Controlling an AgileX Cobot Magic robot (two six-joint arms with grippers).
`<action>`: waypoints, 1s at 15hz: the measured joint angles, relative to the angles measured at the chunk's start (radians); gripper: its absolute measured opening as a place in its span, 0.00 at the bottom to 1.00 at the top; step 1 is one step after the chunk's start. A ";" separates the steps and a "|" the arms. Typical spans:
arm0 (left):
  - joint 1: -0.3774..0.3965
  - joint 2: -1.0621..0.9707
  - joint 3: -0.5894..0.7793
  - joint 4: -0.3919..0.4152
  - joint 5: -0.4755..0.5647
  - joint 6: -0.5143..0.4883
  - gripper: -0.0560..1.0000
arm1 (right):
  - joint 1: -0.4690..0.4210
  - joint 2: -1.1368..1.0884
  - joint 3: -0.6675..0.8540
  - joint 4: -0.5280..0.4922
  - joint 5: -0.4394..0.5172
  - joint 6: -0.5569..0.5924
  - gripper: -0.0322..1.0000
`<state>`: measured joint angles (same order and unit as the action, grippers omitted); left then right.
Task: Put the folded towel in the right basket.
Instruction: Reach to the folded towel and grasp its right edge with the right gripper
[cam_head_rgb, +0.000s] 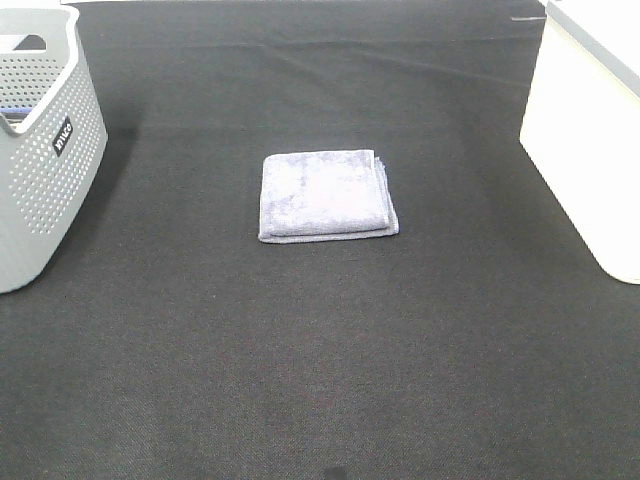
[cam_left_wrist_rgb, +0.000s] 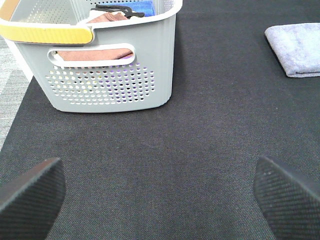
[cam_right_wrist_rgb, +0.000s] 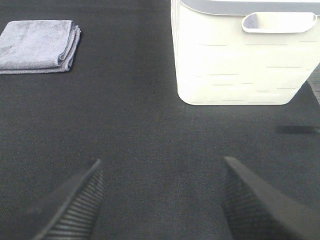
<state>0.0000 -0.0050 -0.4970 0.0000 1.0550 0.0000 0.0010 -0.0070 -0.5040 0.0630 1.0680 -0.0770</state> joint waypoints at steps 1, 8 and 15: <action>0.000 0.000 0.000 0.000 0.000 0.000 0.97 | 0.000 0.000 0.000 0.000 0.000 0.000 0.65; 0.000 0.000 0.000 0.000 0.000 0.000 0.97 | 0.000 0.000 0.000 0.000 0.000 0.000 0.65; 0.000 0.000 0.000 0.000 0.000 0.000 0.97 | 0.000 0.000 0.000 0.000 0.000 0.000 0.65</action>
<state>0.0000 -0.0050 -0.4970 0.0000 1.0550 0.0000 0.0010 -0.0070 -0.5040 0.0630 1.0680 -0.0770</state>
